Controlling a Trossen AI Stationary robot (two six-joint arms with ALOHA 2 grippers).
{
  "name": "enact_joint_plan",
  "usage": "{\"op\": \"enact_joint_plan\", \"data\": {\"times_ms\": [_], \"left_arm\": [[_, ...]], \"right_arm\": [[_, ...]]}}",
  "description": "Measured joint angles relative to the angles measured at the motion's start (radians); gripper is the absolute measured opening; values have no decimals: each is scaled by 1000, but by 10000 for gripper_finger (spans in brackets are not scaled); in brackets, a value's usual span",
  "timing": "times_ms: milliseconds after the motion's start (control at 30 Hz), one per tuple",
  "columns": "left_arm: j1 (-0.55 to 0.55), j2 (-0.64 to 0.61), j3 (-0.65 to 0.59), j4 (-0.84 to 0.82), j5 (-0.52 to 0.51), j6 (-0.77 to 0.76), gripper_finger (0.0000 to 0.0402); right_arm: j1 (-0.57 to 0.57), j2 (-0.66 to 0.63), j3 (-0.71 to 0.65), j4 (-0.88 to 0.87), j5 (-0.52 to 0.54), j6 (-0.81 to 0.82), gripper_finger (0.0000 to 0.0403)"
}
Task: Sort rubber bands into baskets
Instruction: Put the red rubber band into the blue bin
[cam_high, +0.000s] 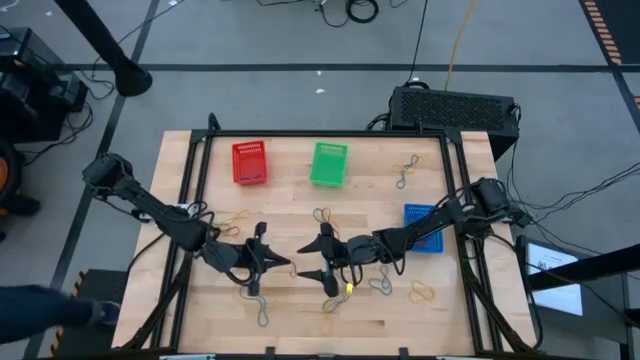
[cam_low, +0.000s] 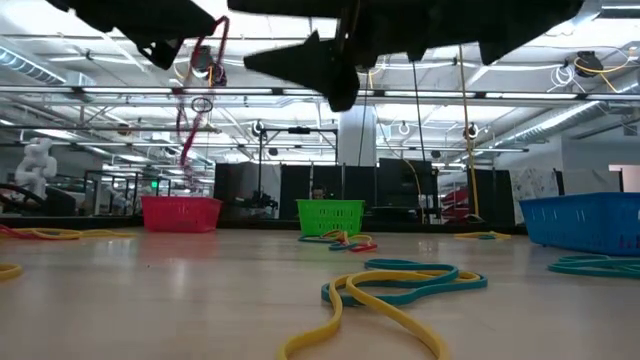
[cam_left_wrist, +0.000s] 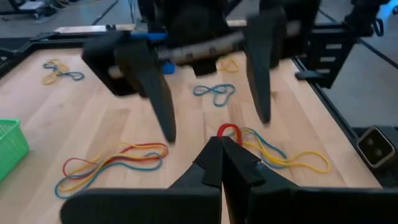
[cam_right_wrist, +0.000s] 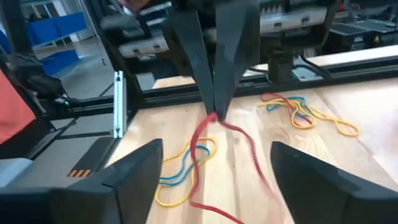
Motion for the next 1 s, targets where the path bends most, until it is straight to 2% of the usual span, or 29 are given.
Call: {"op": "enact_joint_plan", "data": {"times_ms": [167,300,367,467,667,700,900,1000], "left_arm": [[30,0,0,28,0,0,0],[54,0,0,30,0,-6,0],[64,1,0,29,0,-6,0],[76,1,0,27,0,-7,0],[81,1,0,-31,0,-7,0],[80,1,0,-40,0,-9,0],[79,1,0,-127,-1,-11,2],[80,1,0,-165,-27,-32,24]], "right_arm": [[-22,35,0,22,0,-1,316],[-34,36,0,23,0,-3,295],[-40,36,0,22,0,-3,271],[-43,36,0,21,0,-3,215],[-54,28,0,-51,-1,-5,41],[-56,26,0,-52,0,-16,22],[-66,-19,0,-131,-1,-30,5],[-66,-63,0,-204,7,-37,3]]}}
